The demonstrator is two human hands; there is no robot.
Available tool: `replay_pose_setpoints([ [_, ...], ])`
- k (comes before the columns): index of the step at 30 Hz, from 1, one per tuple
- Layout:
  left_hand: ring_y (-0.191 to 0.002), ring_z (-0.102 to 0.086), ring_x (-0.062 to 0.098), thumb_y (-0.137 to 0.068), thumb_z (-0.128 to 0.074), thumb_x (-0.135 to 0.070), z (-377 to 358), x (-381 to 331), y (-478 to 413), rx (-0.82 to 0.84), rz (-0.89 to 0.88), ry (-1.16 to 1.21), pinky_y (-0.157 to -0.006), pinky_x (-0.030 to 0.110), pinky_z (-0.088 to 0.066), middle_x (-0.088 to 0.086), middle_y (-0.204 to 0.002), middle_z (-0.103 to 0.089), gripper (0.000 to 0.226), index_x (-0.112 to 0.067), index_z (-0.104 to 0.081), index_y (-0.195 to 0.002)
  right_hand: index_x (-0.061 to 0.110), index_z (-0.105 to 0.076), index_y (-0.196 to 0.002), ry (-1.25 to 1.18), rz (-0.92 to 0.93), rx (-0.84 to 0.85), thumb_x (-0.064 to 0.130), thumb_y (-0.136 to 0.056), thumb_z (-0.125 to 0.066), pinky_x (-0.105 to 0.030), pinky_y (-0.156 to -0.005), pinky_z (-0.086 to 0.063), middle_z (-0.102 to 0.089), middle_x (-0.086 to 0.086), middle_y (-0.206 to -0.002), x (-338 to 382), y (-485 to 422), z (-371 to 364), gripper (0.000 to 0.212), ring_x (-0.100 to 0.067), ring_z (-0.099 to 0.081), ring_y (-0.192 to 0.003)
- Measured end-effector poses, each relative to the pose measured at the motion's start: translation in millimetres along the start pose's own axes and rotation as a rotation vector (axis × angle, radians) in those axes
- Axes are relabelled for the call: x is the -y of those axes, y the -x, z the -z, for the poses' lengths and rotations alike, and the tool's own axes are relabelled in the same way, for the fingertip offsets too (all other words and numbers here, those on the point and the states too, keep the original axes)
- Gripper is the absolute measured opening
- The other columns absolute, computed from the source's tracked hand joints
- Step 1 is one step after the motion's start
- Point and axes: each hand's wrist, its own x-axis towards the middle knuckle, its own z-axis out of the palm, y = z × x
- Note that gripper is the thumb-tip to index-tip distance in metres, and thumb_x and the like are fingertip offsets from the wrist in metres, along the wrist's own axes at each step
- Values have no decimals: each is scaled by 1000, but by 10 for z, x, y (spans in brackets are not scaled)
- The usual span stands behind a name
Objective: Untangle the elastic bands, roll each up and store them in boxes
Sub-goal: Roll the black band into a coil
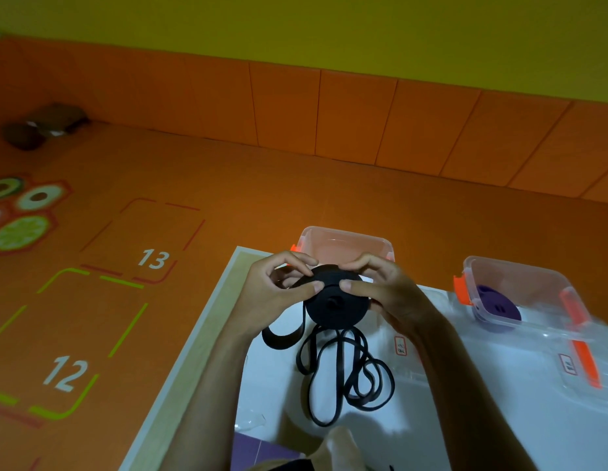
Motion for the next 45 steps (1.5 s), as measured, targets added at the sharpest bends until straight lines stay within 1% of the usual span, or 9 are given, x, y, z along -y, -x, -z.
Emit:
replay_pose_setpoints([
  [7,-105,-76,29,-81,-89,-23,32,-20,-5,34,38,41,-91,40,-63,5,-116,-77,22,-16,-73,-95,21,-72,-84,-42,184,-129,26,-66,-88,-59,-80,-62,-76,3,-99,-39,36,-62,24,-35,-73,-98],
  [13,-110,-75,34,-77,-93,-19,10,-64,-48,-2,55,135,-98,49,-61,11,-117,-77,25,-12,-77,-95,17,-65,-90,-230,205,-97,16,-76,-83,-44,-73,-65,-77,-1,-106,-131,93,-83,23,-32,-77,-97],
  [19,-109,-75,25,-82,-89,-5,-206,-54,3,-32,43,111,-89,29,-59,7,-109,-79,17,-8,-79,-95,18,-56,-95,-39,224,-117,22,-79,-88,-70,-71,-59,-73,-11,-98,-144,179,-2,36,-51,-69,-95],
  [23,-111,-74,23,-84,-90,-15,-290,-54,40,29,83,74,-92,30,-60,1,-114,-78,24,-19,-80,-106,27,-69,-117,-65,232,-200,28,-79,-87,-52,-74,-66,-79,-7,-110,-162,282,59,42,-35,-76,-103],
  [28,-111,-74,19,-80,-92,-6,-494,-91,108,-45,66,86,-87,26,-59,0,-113,-78,28,-17,-77,-102,24,-72,-100,-145,198,-271,23,-82,-84,-46,-76,-65,-78,-10,-111,-255,405,109,22,-34,-76,-104],
  [32,-97,-78,24,-76,-94,-7,-641,-145,221,-95,89,89,-80,25,-60,-1,-109,-78,28,-16,-77,-96,20,-64,-93,-77,148,-156,28,-81,-87,-47,-72,-65,-77,-12,-108,-152,511,292,27,-34,-75,-102],
  [36,-89,-78,20,-76,-93,-17,-916,-188,438,-181,114,100,-74,28,-62,-1,-101,-76,30,-16,-70,-95,11,-60,-89,-5,237,-226,16,-82,-85,-32,-69,-62,-71,-13,-101,-106,684,378,27,-18,-72,-97],
  [41,-100,-77,16,-82,-90,-13,-1146,-191,653,-251,121,80,-75,24,-60,0,-107,-78,23,-17,-73,-97,20,-60,-82,-153,217,-373,26,-74,-87,-45,-70,-65,-74,-1,-92,-227,985,306,30,-23,-75,-92],
  [45,-94,-76,20,-77,-92,-28,-1231,-225,867,-299,196,55,-74,35,-61,-1,-102,-78,24,-25,-77,-95,15,-55,-93,-214,180,-276,23,-84,-84,-47,-69,-64,-73,-3,-102,-300,1243,316,31,-28,-75,-97],
])
